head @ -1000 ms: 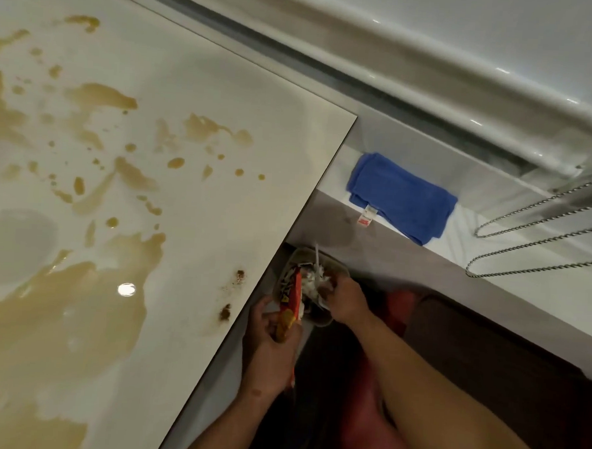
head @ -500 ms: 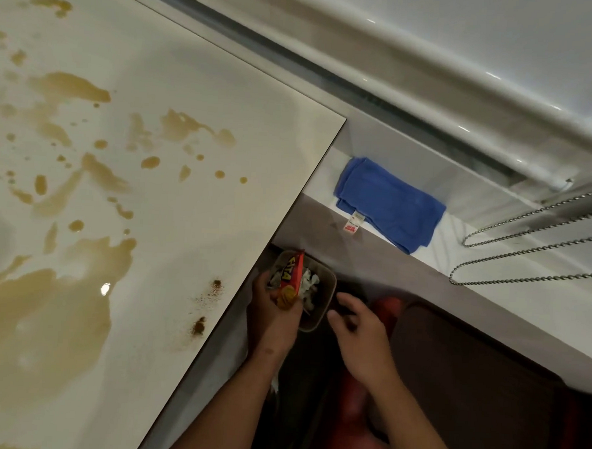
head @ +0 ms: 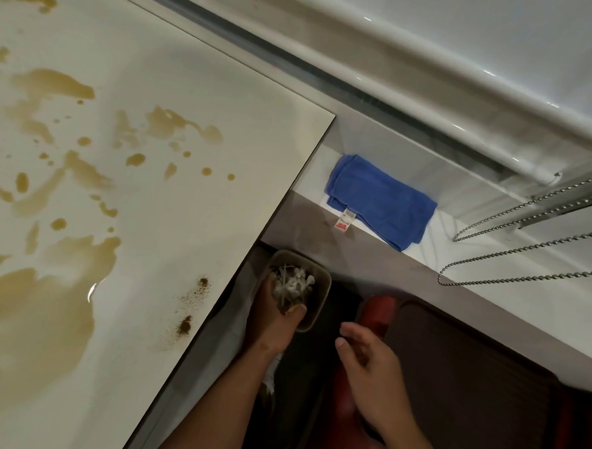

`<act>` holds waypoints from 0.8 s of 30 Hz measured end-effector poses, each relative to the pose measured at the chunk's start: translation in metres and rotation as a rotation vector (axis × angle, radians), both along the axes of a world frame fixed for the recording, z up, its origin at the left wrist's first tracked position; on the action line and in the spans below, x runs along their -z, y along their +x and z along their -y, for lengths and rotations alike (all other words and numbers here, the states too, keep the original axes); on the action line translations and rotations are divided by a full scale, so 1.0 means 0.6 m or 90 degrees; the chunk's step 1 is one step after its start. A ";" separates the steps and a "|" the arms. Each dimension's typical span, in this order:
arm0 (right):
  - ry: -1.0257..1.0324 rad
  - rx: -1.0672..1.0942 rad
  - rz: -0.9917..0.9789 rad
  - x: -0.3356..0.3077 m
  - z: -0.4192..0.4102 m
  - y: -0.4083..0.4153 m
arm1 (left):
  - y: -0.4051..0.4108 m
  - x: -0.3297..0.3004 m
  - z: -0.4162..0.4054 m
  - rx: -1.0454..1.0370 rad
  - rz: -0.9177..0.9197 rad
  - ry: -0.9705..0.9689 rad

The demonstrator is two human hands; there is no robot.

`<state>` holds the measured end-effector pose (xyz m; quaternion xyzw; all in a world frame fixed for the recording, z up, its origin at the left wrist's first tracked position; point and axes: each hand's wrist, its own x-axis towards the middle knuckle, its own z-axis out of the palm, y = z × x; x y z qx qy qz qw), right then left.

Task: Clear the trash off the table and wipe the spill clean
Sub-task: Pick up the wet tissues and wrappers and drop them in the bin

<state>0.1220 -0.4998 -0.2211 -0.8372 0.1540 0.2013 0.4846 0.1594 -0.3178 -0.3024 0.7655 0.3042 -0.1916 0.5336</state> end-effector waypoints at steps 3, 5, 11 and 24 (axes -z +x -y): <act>0.000 -0.008 -0.002 -0.002 -0.006 -0.004 | -0.031 -0.010 -0.002 -0.001 0.000 0.007; 0.005 -0.013 -0.001 -0.008 -0.014 -0.006 | -0.051 -0.033 -0.004 0.000 0.012 0.005; 0.028 -0.002 0.051 -0.074 -0.032 0.004 | -0.103 -0.138 -0.014 0.035 0.059 -0.038; 0.082 -0.059 0.159 -0.337 -0.106 -0.067 | -0.220 -0.421 -0.178 0.187 0.208 -0.002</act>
